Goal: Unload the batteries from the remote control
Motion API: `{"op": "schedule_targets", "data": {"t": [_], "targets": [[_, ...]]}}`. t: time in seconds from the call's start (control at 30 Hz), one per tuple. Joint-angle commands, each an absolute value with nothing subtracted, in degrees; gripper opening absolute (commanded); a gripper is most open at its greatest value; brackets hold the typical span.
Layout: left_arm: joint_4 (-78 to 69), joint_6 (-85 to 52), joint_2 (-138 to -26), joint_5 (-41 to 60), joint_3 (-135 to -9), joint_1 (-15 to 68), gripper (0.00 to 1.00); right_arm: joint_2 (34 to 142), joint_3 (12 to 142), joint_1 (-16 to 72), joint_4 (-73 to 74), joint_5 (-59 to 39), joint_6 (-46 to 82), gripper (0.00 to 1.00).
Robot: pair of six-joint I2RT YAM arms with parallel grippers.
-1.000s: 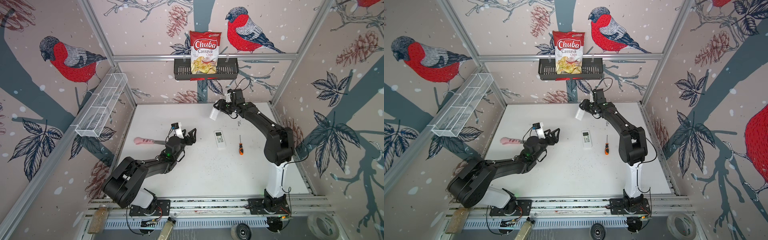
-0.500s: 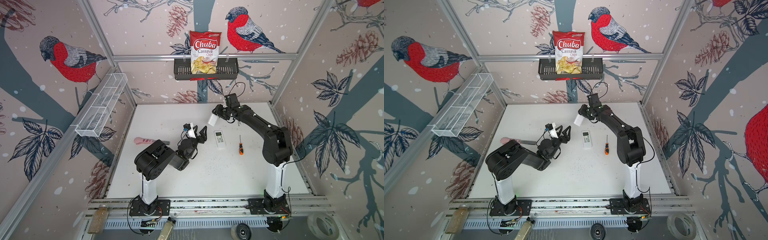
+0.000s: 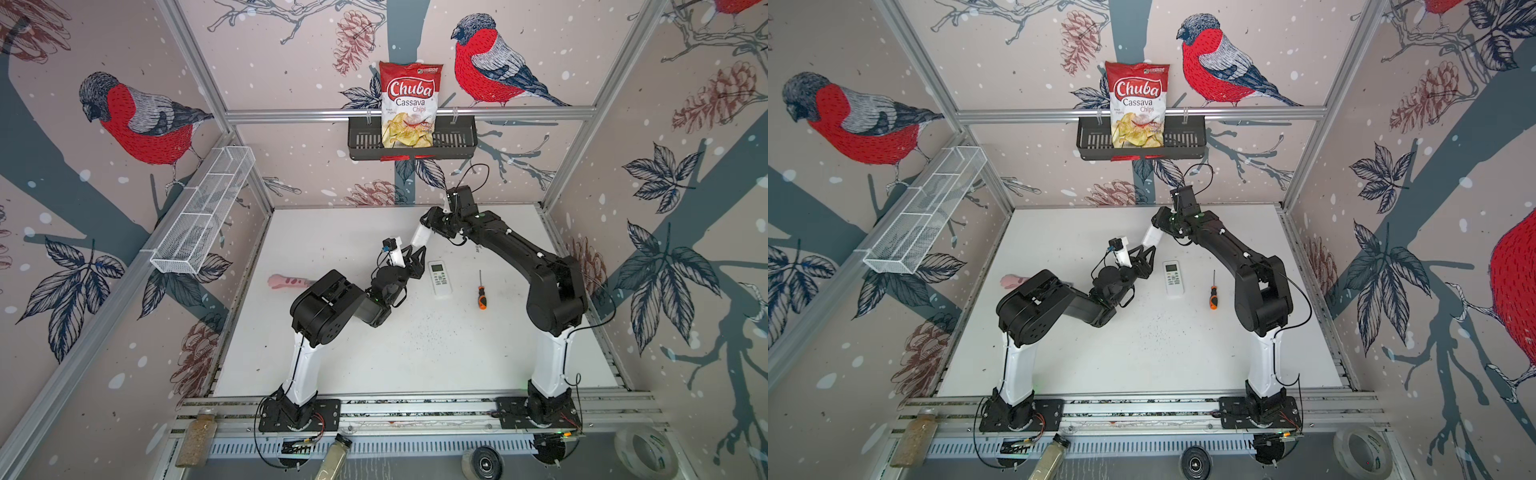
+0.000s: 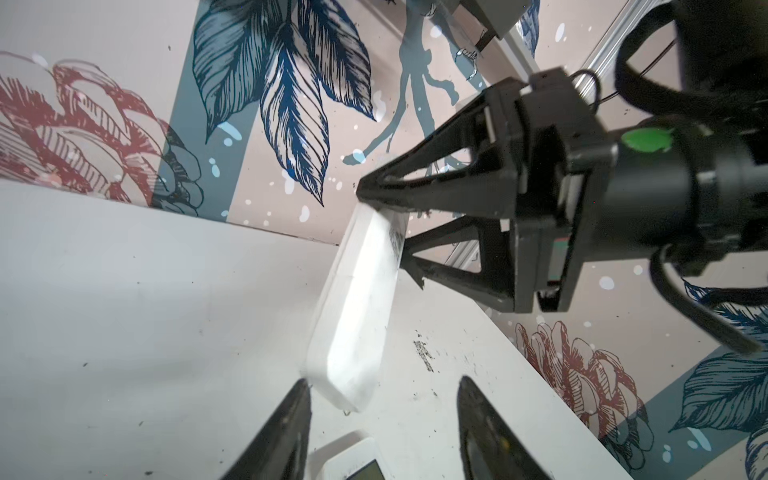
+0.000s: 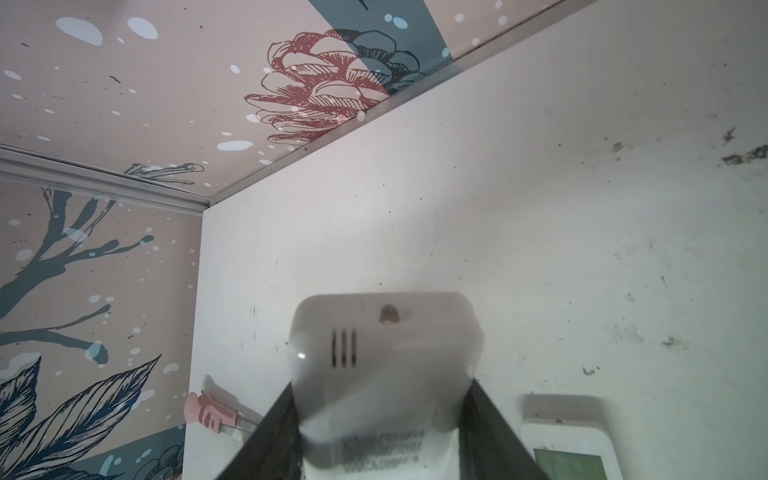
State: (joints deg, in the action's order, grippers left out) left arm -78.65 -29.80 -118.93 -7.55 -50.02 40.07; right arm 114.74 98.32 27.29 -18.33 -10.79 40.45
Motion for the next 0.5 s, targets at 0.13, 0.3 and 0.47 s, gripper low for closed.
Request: {"op": "schedule_targets", "data": {"t": [0.13, 0.3, 0.47], "targets": [[-75.9, -30.9, -119.7, -6.8, -52.5, 39.0, 0.40, 113.3, 97.3, 27.5, -15.8, -12.2, 40.2, 0.30], [-75.8, -31.7, -120.6, -5.2, -53.8, 37.8, 0.41, 113.5, 97.2, 27.5, -15.4, -13.0, 40.1, 0.30], [-75.4, -31.9, -121.3, -3.9, -55.3, 37.6, 0.49, 114.9, 98.2, 27.3, -15.6, -13.9, 39.9, 0.30]]}}
